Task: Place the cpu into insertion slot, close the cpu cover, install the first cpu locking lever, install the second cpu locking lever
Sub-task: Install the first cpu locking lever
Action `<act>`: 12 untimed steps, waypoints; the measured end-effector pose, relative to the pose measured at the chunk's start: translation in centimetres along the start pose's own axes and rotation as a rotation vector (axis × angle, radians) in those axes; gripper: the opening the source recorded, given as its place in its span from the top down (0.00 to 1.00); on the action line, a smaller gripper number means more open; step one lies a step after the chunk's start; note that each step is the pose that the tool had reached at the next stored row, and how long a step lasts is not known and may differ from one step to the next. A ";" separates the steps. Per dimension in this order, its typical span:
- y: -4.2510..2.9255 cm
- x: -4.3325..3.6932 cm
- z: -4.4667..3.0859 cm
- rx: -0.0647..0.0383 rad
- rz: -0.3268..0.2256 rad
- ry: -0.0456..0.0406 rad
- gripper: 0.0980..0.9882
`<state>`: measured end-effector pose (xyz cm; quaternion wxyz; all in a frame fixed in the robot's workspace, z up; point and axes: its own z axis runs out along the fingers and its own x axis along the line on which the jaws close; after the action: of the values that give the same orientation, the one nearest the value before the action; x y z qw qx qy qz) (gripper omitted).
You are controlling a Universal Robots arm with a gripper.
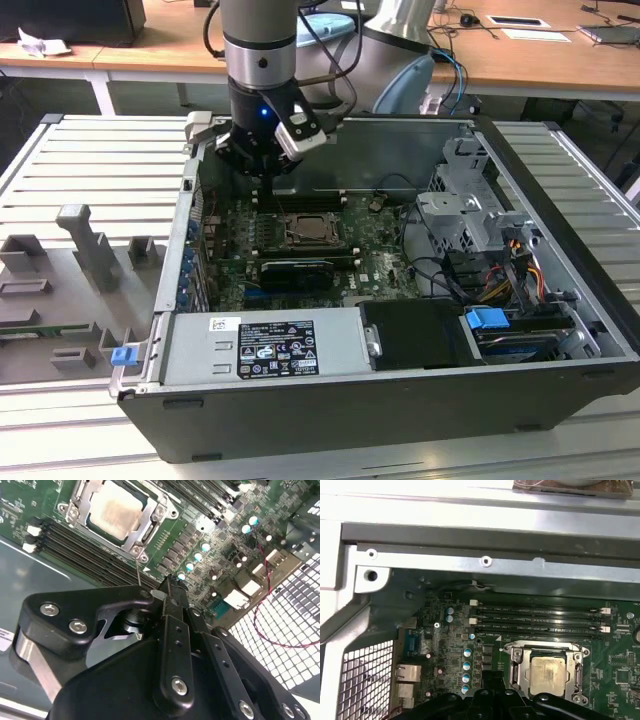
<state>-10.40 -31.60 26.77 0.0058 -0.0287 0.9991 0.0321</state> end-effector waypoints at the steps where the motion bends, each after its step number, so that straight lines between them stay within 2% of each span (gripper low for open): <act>1: 0.10 0.14 0.07 0.000 0.000 0.0000 0.99; 6: 0.56 0.29 0.64 0.000 0.000 0.0000 0.99; 12: 1.55 0.29 0.95 0.000 0.000 0.0000 0.99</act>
<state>-10.78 -30.02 25.92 0.0058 -0.0287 0.9991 0.0321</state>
